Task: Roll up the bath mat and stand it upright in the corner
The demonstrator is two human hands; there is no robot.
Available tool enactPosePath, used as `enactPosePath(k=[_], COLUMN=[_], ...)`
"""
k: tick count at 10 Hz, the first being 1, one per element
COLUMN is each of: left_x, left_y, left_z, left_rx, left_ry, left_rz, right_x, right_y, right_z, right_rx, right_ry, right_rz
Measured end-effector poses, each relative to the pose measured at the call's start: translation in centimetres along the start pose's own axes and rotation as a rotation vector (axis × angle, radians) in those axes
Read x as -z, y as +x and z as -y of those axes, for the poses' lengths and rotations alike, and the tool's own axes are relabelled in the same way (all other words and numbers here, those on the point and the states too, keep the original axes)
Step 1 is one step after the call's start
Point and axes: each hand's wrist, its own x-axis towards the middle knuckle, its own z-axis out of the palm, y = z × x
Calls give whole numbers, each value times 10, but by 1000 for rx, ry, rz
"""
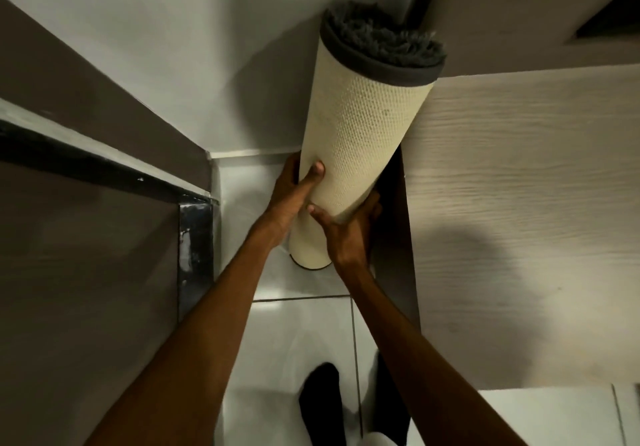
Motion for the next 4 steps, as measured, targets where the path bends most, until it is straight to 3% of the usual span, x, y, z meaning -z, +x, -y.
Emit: enactPosePath(k=[1, 2, 3, 4], left_x=[-2, -2, 3, 5], left_y=[-7, -19, -39, -78], left_z=[-1, -6, -15, -32], left_rx=[-17, -19, -22, 9], left_ry=[45, 93, 140, 249], left_rz=[-52, -57, -65, -181], right_x=[-2, 8, 32, 58], right_y=[-3, -7, -20, -61], right_z=[9, 19, 38, 69], right_rx=[0, -56, -121, -48], right_ry=[147, 114, -67, -318], right_rz=[55, 167, 285, 386])
